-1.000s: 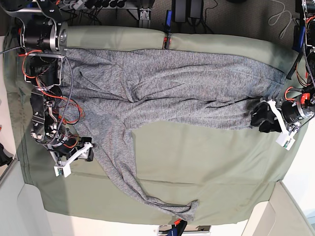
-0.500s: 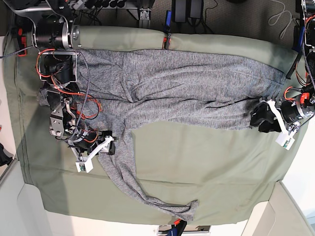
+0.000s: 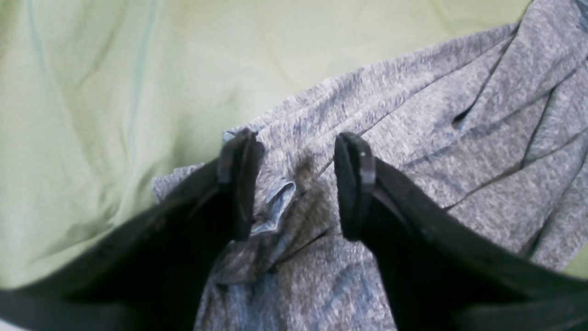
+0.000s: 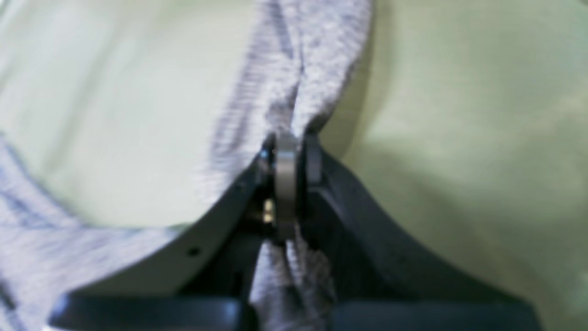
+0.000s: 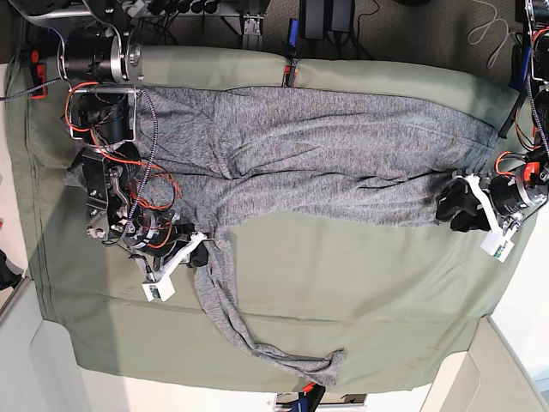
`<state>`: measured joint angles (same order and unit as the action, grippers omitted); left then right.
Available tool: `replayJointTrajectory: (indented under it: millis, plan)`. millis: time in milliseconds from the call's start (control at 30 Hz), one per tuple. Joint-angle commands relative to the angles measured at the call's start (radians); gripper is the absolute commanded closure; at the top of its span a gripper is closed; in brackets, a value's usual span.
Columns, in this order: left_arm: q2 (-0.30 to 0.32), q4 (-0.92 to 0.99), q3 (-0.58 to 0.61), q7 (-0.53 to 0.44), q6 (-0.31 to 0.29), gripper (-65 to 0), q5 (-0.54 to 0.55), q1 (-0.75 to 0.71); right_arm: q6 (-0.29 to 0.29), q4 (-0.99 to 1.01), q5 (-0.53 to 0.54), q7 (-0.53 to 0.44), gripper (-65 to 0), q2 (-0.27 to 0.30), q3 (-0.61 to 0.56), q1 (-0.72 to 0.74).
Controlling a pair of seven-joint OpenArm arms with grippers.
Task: Fold the T-shirt properly
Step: 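Carry the held shirt edge with the right gripper over the sleeve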
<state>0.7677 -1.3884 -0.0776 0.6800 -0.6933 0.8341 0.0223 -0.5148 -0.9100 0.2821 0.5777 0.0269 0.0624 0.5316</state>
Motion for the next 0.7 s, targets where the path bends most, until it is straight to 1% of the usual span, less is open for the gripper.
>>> replayJointTrajectory:
  millis: [0, 67, 133, 233, 367, 500, 600, 633, 667]
  plan:
    - [0.025, -0.013, -0.009, -0.025, -0.005, -30.1, 0.016, 0.016, -0.02, -0.063, 0.045, -0.001, 0.0, -0.01, 0.001, 0.011]
    - [0.025, -0.013, -0.009, -0.025, -0.005, -30.1, 0.026, 0.016, -0.04, -0.171, 0.098, 0.032, 0.0, -0.02, 0.0, -0.052]
    - [0.025, -0.013, -0.009, -0.025, -0.005, -30.1, 0.038, 0.017, -0.044, -0.294, 0.132, 0.051, 0.0, -0.031, -0.001, -0.132]
    - [0.025, -0.013, -0.009, -0.025, -0.005, -30.1, 0.042, 0.017, -0.049, -0.477, 0.182, 0.075, 0.0, -0.032, -0.028, -0.263]
    - [0.025, -0.013, -0.009, -0.025, -0.005, -30.1, 0.041, 0.017, -0.05, -0.675, 0.189, 0.085, 0.0, -0.016, -0.073, -0.428]
    - [0.025, -0.013, -0.009, -0.025, -0.005, -30.1, 0.042, 0.017, -0.047, -0.784, 0.189, 0.085, 0.0, -0.001, -0.077, -0.544]
    - [0.025, -0.013, -0.009, -0.027, -0.005, -30.1, 0.044, 0.017, -0.047, -0.793, 0.185, 0.09, 0.0, 0.002, -0.077, -0.568]
    - [0.025, -0.013, -0.009, -0.027, -0.005, -30.1, 0.048, 0.017, -0.047, -0.793, 0.185, 0.089, -4.1, 0.006, -0.077, -0.568]
    - [0.025, -0.013, -0.009, -0.028, -0.005, -30.1, 0.049, 0.017, -0.042, -0.793, 0.185, 0.087, -13.2, 0.01, -0.076, -0.568]
